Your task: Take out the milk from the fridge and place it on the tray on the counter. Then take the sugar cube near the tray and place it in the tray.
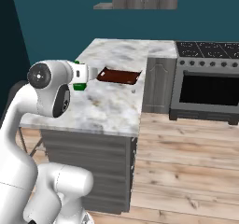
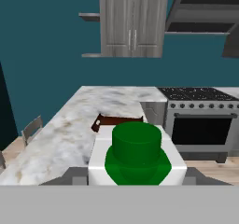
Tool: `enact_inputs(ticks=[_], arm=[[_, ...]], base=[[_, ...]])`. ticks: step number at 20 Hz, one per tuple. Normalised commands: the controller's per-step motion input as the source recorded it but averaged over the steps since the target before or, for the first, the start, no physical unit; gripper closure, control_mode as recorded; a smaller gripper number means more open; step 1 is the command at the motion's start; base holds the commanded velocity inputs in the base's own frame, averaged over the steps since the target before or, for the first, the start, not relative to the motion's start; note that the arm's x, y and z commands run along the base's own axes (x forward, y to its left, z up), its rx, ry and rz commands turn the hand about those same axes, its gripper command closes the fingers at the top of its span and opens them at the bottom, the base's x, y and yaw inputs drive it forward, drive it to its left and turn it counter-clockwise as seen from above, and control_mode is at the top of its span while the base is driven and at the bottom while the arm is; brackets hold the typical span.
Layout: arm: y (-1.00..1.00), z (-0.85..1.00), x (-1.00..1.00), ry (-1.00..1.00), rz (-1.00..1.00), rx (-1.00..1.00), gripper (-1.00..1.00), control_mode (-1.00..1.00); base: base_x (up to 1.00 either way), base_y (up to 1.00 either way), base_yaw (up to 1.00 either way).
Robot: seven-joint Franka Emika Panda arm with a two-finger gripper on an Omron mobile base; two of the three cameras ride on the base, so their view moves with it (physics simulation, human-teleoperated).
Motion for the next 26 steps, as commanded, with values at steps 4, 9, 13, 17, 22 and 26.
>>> enact_inputs(ticks=[4,9,13,17,22,26], arm=[[0.0,0.0,0.0,0.0,0.0,0.0,1.0,1.0],[0.0,0.0,0.0,0.0,0.0,0.0,1.0,1.0],[0.0,0.0,0.0,0.0,0.0,0.0,1.0,1.0],[0.0,0.0,0.0,0.0,0.0,0.0,1.0,1.0],[0.0,0.0,0.0,0.0,0.0,0.0,1.0,1.0],[0.0,0.0,0.0,0.0,0.0,0.0,1.0,1.0]], base=[[0.0,-0.98,0.59],[0.0,-1.0,0.4],[0.0,-1.0,0.37],[0.0,-1.0,0.37],[0.33,-1.0,0.37],[0.57,-1.0,0.42]])
